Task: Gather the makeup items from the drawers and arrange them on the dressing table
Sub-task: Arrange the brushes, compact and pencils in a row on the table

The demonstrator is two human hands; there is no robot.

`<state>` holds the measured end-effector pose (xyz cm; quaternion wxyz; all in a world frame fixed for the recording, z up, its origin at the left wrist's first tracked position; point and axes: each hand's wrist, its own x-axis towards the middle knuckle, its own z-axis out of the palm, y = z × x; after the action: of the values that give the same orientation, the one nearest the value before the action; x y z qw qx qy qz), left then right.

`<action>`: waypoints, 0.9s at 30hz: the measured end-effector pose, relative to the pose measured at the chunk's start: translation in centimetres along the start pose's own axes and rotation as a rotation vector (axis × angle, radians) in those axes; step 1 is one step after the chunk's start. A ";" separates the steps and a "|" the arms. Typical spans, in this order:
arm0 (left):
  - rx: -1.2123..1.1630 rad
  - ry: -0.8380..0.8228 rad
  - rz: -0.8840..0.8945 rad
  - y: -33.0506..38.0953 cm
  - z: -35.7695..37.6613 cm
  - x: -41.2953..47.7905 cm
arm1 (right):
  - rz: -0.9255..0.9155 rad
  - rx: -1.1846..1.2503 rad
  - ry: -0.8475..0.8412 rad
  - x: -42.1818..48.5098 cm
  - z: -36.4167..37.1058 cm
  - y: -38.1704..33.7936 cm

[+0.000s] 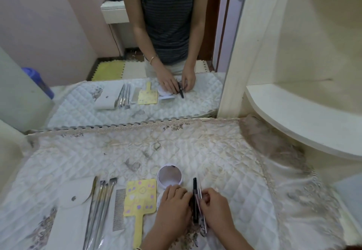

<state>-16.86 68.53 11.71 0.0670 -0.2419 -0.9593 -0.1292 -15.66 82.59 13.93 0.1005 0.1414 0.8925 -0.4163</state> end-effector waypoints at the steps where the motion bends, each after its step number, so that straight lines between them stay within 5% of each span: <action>1: 0.007 -0.012 -0.003 -0.1 -0.1 0.0 | -0.003 0.001 0.001 0.0 0.0 0.0; 18: 0.089 -0.302 0.024 0.3 -0.2 -0.8 | -0.083 -0.036 0.031 -0.7 0.3 1.2; 27: 0.015 -0.235 -0.021 -0.2 0.3 -1.5 | -0.126 -0.101 -0.029 -0.9 0.1 1.4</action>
<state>-15.65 67.74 11.06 -0.0455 -0.2448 -0.9640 -0.0933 -14.29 83.22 13.09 0.0942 0.0737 0.9179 -0.3784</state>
